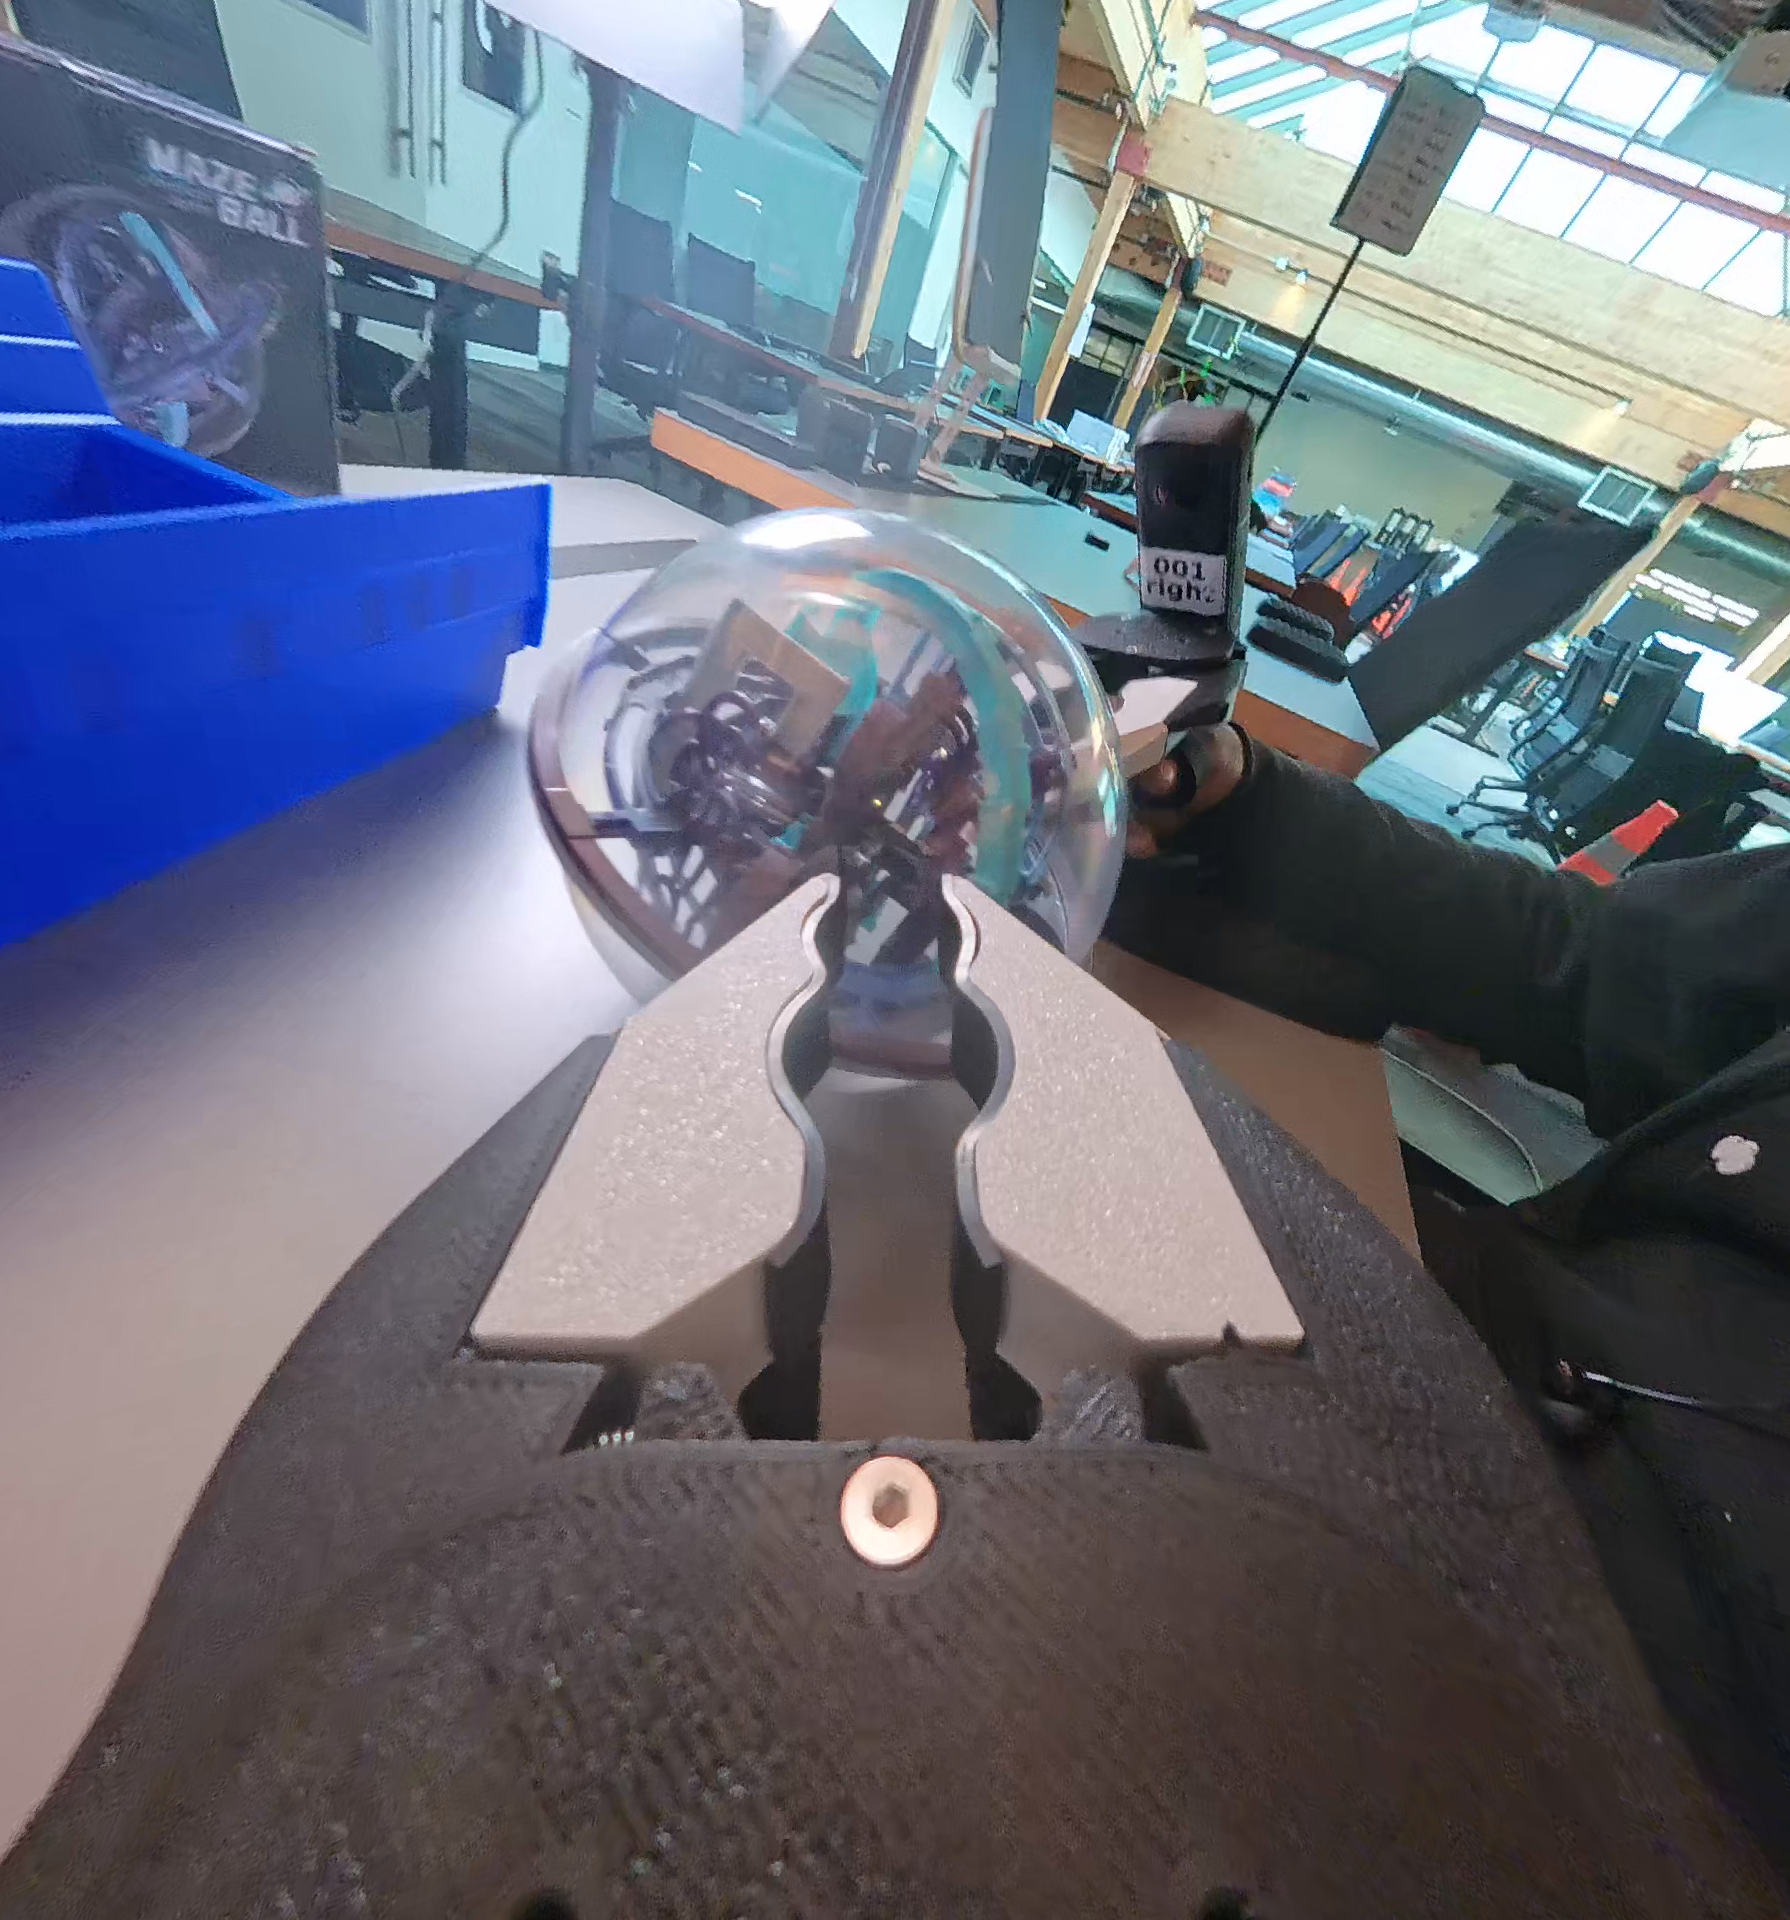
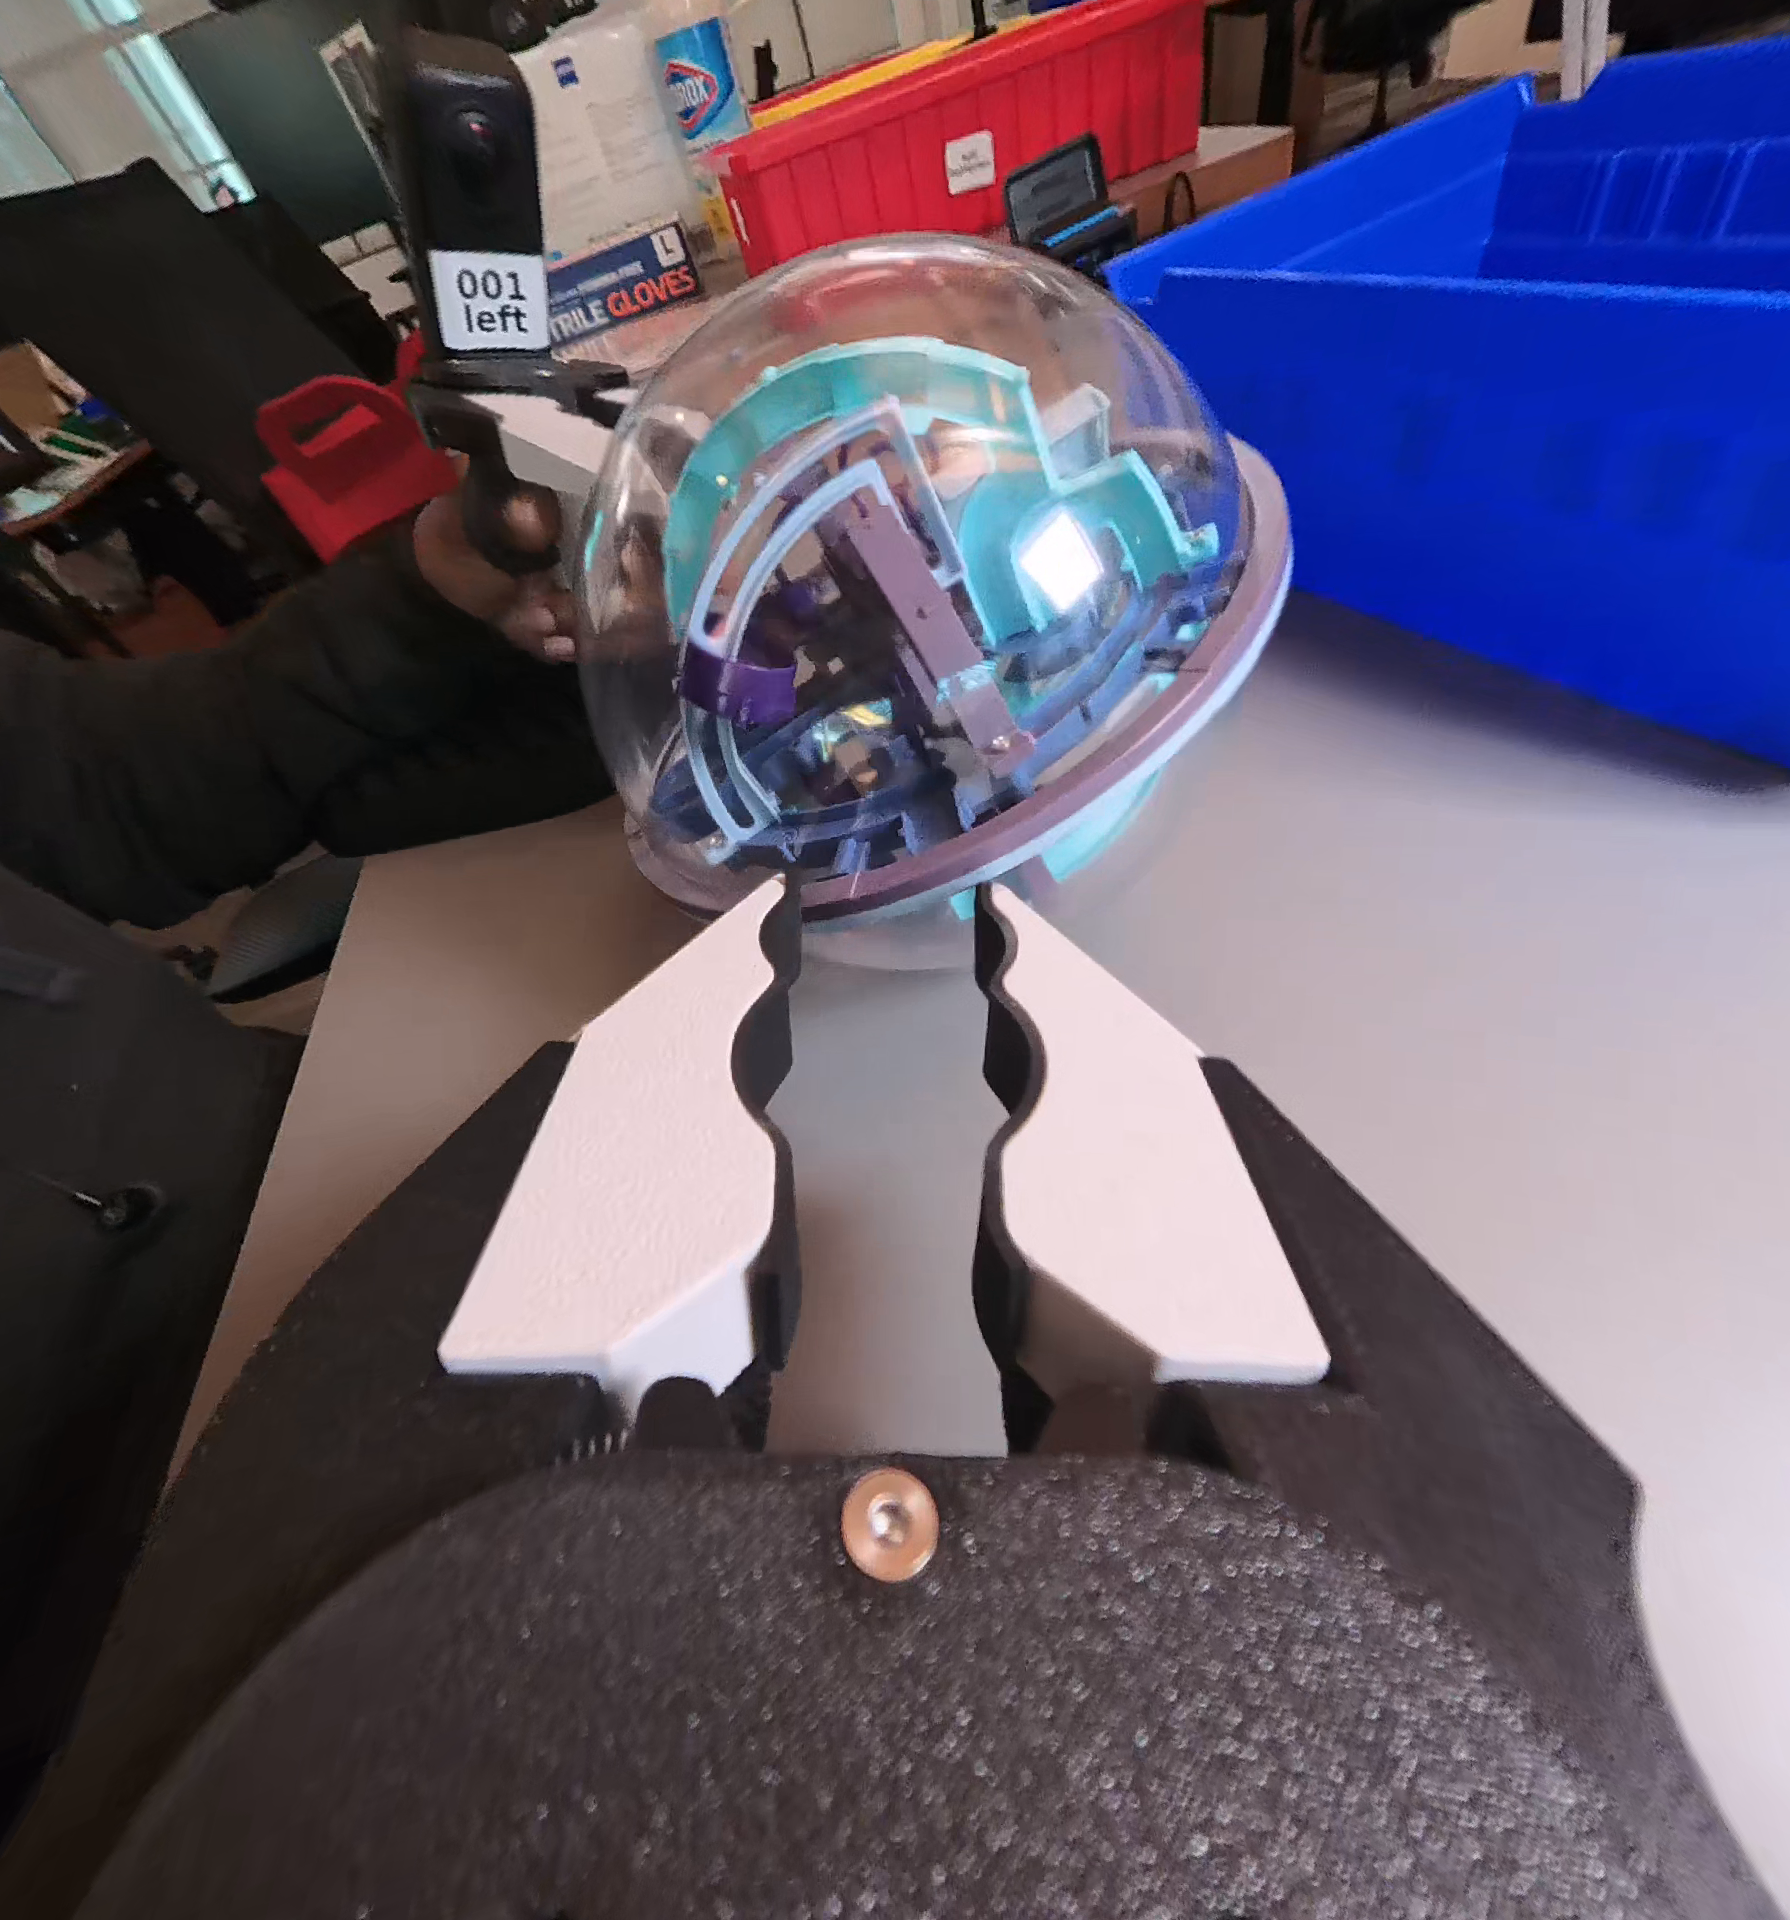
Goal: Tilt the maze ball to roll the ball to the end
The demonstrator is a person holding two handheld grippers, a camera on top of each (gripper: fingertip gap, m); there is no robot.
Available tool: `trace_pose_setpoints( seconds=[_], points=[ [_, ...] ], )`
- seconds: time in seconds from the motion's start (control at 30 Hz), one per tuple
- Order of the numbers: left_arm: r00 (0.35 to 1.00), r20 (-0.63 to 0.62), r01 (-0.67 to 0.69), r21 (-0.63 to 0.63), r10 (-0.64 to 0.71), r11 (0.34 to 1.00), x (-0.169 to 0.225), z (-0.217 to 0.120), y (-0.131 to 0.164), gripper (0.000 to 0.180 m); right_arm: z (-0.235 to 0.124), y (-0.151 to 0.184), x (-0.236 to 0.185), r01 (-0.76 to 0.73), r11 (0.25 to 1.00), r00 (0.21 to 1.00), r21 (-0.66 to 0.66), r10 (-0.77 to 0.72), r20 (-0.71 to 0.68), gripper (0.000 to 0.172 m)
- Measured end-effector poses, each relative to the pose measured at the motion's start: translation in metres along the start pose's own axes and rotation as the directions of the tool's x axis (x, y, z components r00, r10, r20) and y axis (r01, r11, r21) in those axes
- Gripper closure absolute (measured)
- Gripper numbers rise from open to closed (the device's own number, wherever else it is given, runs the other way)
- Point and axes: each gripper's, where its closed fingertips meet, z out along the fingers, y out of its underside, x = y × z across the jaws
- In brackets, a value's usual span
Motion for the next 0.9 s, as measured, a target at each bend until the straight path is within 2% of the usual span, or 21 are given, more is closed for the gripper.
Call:
trace_pose_setpoints(
  seconds=[0.1,0.17,0.23,0.27,0.33,0.4,0.47,0.6,0.7,0.8,0.9],
  points=[
    [0.996,0.082,0.045,0.016,-0.046,0.999,-0.034,-0.005,-0.017,0.150,0.001,-0.002,0.003,-0.042,0.999,0.999,0.002,0.042,0.029,0.147],
    [0.989,0.073,0.134,-0.009,-0.132,0.991,-0.056,-0.003,-0.022,0.141,0.002,-0.004,0.005,-0.016,1.000,0.999,0.002,0.016,0.034,0.150],
    [0.960,-0.035,0.277,-0.056,-0.280,0.959,-0.064,0.004,-0.021,0.135,0.003,-0.004,0.008,0.029,0.999,0.999,-0.014,-0.029,0.036,0.154],
    [0.929,-0.131,0.338,-0.084,-0.347,0.937,-0.058,0.008,-0.020,0.135,0.003,-0.003,0.010,0.044,0.999,0.998,-0.027,-0.043,0.038,0.157],
    [0.865,-0.277,0.395,-0.135,-0.418,0.909,-0.043,0.014,-0.016,0.139,0.002,0.000,0.014,0.046,0.998,0.998,-0.042,-0.044,0.052,0.161],
    [0.853,-0.351,0.363,-0.131,-0.385,0.923,-0.031,0.018,-0.012,0.139,0.001,0.001,0.015,0.050,0.998,0.997,-0.039,-0.048,0.069,0.163],
    [0.862,-0.371,0.318,-0.138,-0.346,0.938,-0.024,0.015,-0.009,0.147,-0.002,0.000,0.015,0.045,0.999,0.996,-0.021,-0.043,0.084,0.164],
    [0.889,-0.344,0.283,-0.111,-0.304,0.953,-0.022,0.011,-0.008,0.156,-0.002,-0.005,0.015,0.016,1.000,0.995,0.005,-0.017,0.101,0.165],
    [0.910,-0.338,0.222,-0.096,-0.242,0.970,-0.018,0.007,-0.007,0.174,-0.005,-0.011,0.013,0.001,0.999,0.992,0.044,-0.006,0.122,0.166],
    [0.942,-0.321,0.076,-0.093,-0.103,0.993,-0.012,0.009,-0.001,0.174,-0.012,-0.017,0.014,0.002,0.997,0.992,0.078,-0.012,0.123,0.166],
    [0.958,-0.280,0.038,-0.107,-0.067,0.994,-0.013,0.015,0.002,0.174,-0.019,-0.020,0.016,0.010,0.994,0.995,0.105,-0.021,0.100,0.167]
  ],
)
